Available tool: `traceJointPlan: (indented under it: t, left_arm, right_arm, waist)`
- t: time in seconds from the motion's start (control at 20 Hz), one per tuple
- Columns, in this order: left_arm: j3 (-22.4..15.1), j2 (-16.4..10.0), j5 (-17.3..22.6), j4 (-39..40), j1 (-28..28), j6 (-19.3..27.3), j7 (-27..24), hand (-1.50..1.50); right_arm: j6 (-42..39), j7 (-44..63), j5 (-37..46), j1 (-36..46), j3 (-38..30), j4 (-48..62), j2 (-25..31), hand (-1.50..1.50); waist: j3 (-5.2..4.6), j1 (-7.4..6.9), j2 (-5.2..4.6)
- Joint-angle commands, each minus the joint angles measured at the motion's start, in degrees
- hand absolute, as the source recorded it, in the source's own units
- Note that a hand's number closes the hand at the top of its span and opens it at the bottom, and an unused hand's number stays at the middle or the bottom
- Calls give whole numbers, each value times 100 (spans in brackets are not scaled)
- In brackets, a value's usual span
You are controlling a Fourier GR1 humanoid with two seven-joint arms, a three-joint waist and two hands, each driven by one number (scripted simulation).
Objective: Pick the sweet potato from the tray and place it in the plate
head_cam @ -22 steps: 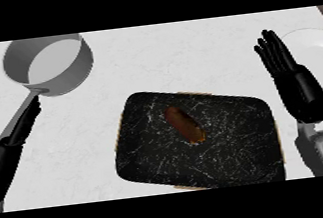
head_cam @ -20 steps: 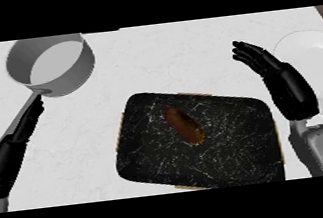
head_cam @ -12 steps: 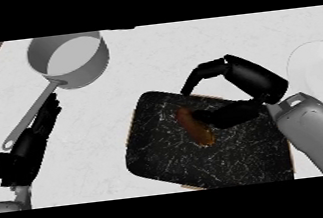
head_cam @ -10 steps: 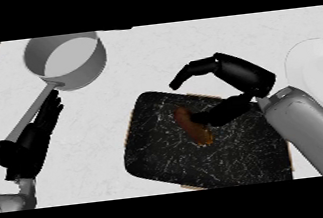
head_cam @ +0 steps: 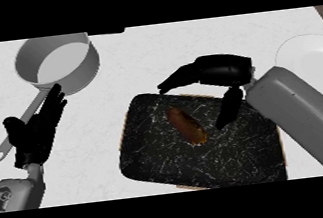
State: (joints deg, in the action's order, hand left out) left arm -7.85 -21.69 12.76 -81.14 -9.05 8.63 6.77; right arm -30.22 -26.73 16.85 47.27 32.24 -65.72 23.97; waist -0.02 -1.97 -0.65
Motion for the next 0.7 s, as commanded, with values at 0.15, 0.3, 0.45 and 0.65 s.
traceJointPlan:
  t: [0.15,0.3,0.45,0.65]
  left_arm:
    - [171,182,-56,184,-30,19,0,0]
    - [225,148,-83,50,105,-77,10,0]
    - [260,221,-187,335,-166,-32,17,0]
    - [226,319,-288,335,-164,-28,-48,0]
  right_arm:
    - [-212,-226,982,519,253,249,-147,-150]
    - [-254,-137,1350,395,376,285,-274,-150]
    - [-489,161,1630,591,549,374,-470,-150]
    - [-717,452,2062,743,782,319,-612,-150]
  waist:
    - [0,148,60]
    - [1,143,65]
    - [0,158,59]
    - [0,158,61]
